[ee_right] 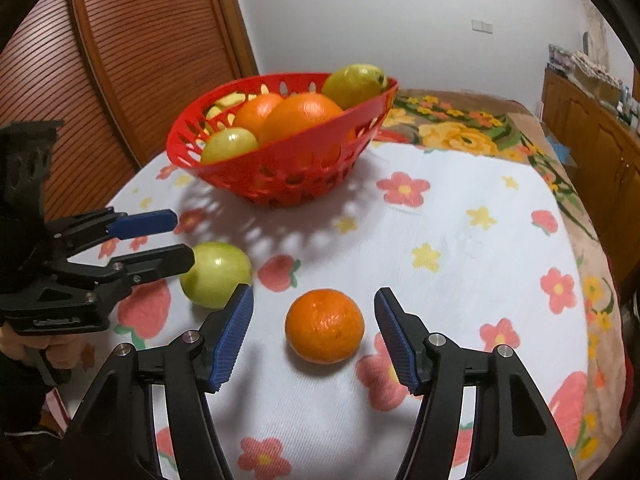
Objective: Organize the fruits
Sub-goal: 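Move the right tool to the tangerine while the left tool reaches the green citrus, then grasp the tangerine with the right tool while the left tool grasps the green citrus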
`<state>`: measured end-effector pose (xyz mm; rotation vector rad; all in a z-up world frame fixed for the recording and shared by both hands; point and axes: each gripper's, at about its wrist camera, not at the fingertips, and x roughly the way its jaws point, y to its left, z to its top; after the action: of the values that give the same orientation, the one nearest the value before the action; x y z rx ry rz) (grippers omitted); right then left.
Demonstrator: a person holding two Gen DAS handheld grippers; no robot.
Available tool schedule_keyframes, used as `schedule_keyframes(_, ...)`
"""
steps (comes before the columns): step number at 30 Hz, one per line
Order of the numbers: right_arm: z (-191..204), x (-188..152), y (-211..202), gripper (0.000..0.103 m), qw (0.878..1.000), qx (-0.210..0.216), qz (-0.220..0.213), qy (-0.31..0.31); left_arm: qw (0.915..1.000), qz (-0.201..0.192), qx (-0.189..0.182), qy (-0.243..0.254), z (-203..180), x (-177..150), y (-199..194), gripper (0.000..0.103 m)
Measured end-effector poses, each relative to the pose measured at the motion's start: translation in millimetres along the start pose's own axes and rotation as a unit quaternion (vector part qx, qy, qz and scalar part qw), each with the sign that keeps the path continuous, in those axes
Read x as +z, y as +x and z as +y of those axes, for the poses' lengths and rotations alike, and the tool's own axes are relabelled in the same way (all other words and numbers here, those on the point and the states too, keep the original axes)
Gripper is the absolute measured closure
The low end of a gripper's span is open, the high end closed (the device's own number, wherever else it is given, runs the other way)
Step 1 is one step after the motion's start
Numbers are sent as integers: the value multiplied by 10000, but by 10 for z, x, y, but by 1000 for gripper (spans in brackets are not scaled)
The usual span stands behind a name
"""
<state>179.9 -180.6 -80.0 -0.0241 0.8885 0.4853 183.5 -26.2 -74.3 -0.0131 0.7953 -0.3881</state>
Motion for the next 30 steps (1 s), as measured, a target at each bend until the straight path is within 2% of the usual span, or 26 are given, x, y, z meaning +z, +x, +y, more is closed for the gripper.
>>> schedule_keyframes(12,-70,-109,176,41,9997,-60,195,143,9999,113,-52,-24,-30,-40,93,46)
schedule_keyframes(13,-78,-121,187,43,9996,-58,210,153,9999,130,-57,-21,-39,-43,106,46)
schedule_keyframes(16,-113,-144,196,56,9994,102,214,244,9999,150,-61,-7,-73,-41,124,46)
schedule_keyframes(30,-225,-213,62,56,9994,-31,88,332,9993,361,8,119,-166,-32,297,45)
